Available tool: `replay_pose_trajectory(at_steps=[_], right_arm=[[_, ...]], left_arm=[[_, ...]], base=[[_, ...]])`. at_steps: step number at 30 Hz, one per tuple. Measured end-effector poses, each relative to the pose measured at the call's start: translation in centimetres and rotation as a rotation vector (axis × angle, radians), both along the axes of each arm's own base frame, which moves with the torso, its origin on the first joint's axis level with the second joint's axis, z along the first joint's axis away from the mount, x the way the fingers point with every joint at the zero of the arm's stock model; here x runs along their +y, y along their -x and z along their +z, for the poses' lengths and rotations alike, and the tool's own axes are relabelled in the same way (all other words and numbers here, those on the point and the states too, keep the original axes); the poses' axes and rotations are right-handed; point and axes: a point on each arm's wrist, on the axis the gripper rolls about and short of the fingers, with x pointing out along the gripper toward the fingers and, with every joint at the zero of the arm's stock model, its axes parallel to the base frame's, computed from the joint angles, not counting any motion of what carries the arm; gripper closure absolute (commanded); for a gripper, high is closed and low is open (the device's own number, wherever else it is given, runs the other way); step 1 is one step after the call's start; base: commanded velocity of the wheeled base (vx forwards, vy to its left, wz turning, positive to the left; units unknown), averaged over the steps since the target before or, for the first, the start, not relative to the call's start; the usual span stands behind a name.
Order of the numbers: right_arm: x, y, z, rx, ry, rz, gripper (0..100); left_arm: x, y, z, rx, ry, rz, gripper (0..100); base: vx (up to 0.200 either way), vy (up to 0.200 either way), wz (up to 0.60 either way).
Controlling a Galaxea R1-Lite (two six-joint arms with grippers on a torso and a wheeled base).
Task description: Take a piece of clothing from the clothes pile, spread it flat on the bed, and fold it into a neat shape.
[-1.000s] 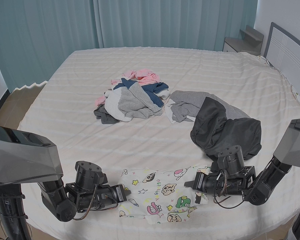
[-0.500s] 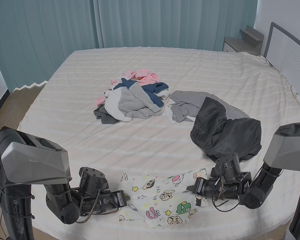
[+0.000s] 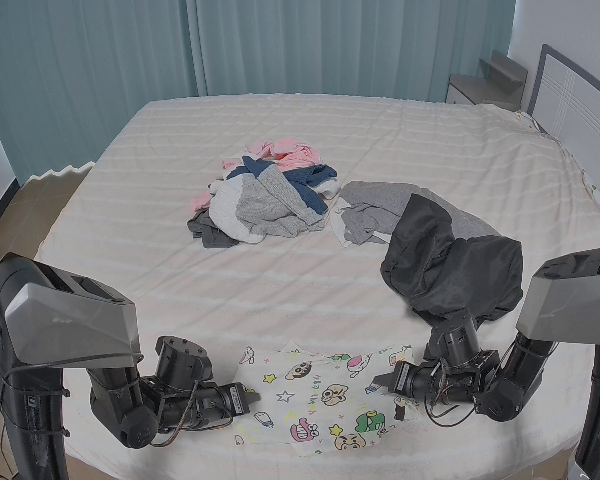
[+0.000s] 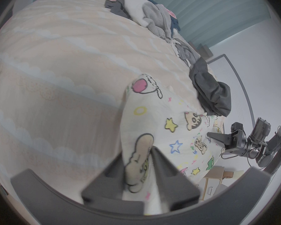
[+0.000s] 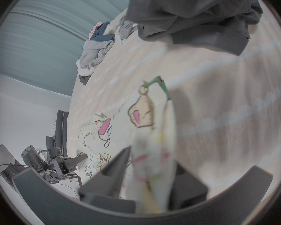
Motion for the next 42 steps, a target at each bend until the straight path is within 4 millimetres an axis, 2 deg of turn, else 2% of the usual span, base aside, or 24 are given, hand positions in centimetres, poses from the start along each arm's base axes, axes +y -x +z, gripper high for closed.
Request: replay_pose_trajectory(at_steps=[11, 17, 26, 29, 36, 42], right_arm=[[-0.2, 0.4, 0.7, -0.011, -0.007, 0.002, 0], [-0.9, 1.0, 1.7, -0.022, -0.013, -0.009, 0], [-2.6, 2.5, 4.6, -0.085, -0.021, -0.051, 0], [-3.5, 3.3, 5.9, -0.123, -0.021, -0.077, 0], [-6.4, 5.8, 9.5, -0.228, -0.035, -0.141, 0], [-9.6, 9.2, 12.6, -0.291, -0.021, -0.21, 0]], left_arm=[[0.0, 0.0, 0.3, -0.008, 0.009, 0.004, 0], [0.6, 0.1, 1.6, -0.04, 0.026, 0.021, 0], [1.7, 0.5, 4.9, -0.159, 0.011, 0.123, 0], [2.1, 1.0, 6.6, -0.215, 0.018, 0.154, 0], [3.5, 3.4, 11.1, -0.361, 0.057, 0.217, 0], [5.0, 6.1, 13.7, -0.472, 0.037, 0.329, 0]], base=[[0.0, 0.0, 0.0], [0.0, 0.0, 0.0], [0.0, 0.0, 0.0], [0.0, 0.0, 0.0], [0.0, 0.0, 0.0], [0.0, 0.0, 0.0]])
